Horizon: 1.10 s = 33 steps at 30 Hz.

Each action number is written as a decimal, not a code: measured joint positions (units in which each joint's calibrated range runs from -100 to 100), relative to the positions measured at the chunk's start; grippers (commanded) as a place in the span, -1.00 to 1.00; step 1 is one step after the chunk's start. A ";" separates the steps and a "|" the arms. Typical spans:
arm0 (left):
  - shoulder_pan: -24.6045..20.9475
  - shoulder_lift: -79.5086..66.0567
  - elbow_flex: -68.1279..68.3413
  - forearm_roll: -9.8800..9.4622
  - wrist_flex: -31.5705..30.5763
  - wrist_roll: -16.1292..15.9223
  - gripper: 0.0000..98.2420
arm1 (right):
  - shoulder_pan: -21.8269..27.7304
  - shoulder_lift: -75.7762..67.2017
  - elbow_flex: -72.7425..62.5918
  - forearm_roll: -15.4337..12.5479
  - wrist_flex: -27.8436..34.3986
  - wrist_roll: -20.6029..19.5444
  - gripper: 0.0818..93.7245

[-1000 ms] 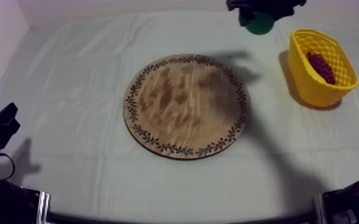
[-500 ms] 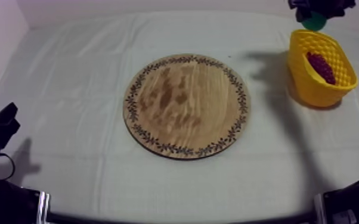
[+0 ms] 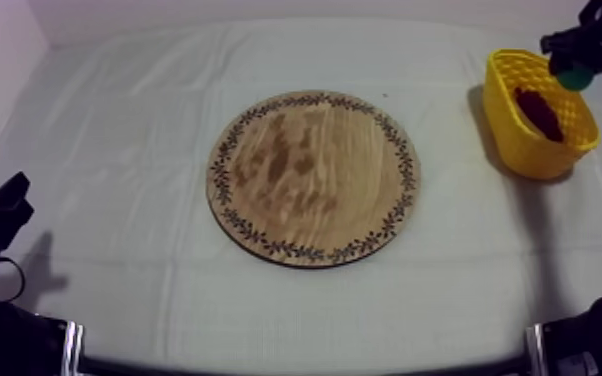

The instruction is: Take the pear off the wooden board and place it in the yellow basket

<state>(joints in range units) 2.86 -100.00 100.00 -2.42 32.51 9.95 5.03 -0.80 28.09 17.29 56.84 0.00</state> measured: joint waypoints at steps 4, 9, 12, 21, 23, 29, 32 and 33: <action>0.00 0.00 0.00 0.00 0.00 0.00 -1.00 | 0.27 1.77 3.14 -0.65 -3.52 0.42 -0.28; 0.00 0.00 0.00 0.00 0.00 0.00 -1.00 | -0.73 6.07 2.90 -2.02 -6.01 0.00 0.09; 0.00 0.00 0.00 0.00 0.00 0.00 -1.00 | -1.09 9.01 1.40 -2.36 -6.02 0.00 0.40; 0.00 0.00 0.00 0.00 0.00 0.00 -1.00 | -1.05 12.44 0.34 -1.84 -8.34 -0.98 0.31; 0.00 0.00 0.00 0.00 0.00 0.00 -1.00 | -0.91 10.69 1.81 -1.84 -10.66 -0.65 0.11; 0.00 0.00 0.00 0.00 0.00 0.00 -1.00 | -0.80 0.21 9.95 -2.80 -19.43 0.23 -0.60; 0.00 0.00 0.00 0.00 0.00 0.00 -1.00 | -0.95 -6.85 15.91 -4.19 -23.54 1.02 -0.80; 0.00 0.00 0.00 0.00 0.00 0.00 -1.00 | -0.95 -9.61 18.17 -5.03 -25.28 1.60 -0.84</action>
<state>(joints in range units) 2.86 -100.00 100.00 -2.42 32.51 9.95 4.08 -10.41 46.26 12.26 31.56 1.60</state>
